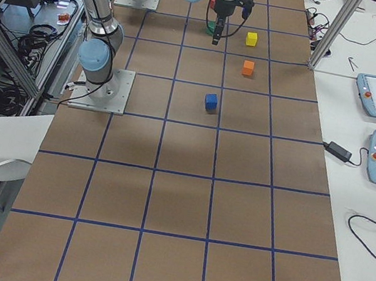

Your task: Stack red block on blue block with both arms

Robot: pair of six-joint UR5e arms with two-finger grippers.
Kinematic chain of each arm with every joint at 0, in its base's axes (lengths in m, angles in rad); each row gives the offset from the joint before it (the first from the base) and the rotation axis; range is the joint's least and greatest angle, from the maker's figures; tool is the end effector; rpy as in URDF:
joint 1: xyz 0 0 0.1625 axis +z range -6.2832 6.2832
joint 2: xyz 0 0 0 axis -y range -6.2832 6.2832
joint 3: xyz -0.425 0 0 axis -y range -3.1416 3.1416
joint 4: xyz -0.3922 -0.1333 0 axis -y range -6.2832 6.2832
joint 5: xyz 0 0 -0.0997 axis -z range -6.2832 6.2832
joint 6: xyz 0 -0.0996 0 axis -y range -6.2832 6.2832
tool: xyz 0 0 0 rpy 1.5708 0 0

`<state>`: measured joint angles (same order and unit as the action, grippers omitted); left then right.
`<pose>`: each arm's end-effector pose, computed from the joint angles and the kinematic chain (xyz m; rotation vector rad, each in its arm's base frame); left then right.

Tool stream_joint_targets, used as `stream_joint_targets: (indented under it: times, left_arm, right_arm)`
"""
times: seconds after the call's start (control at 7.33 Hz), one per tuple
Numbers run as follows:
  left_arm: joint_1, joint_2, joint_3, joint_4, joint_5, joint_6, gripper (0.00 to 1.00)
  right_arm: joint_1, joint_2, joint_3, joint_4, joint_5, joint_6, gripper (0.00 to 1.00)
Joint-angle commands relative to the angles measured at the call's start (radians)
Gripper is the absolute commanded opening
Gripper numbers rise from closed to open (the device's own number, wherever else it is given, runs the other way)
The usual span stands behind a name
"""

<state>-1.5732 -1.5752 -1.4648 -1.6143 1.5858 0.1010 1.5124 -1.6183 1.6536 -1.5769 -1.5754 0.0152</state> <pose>-0.1330 -0.4970 0.5336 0.1607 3.1183 -0.0895 0.1053 -0.4755 0.4707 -0.1153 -3.1352 -0.0459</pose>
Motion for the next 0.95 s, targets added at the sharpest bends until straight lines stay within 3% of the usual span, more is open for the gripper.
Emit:
stream_joint_targets:
  times: [0.0, 0.82]
  left_arm:
    - [0.002, -0.028, 0.021, -0.013, 0.009, -0.068, 1.0]
    - [0.002, -0.028, 0.021, -0.019, 0.006, -0.06, 1.0]
  right_arm:
    - [0.0, 0.0, 0.002, 0.0, -0.002, 0.006, 1.0]
    - [-0.001, 0.002, 0.002, 0.002, -0.002, 0.005, 1.0]
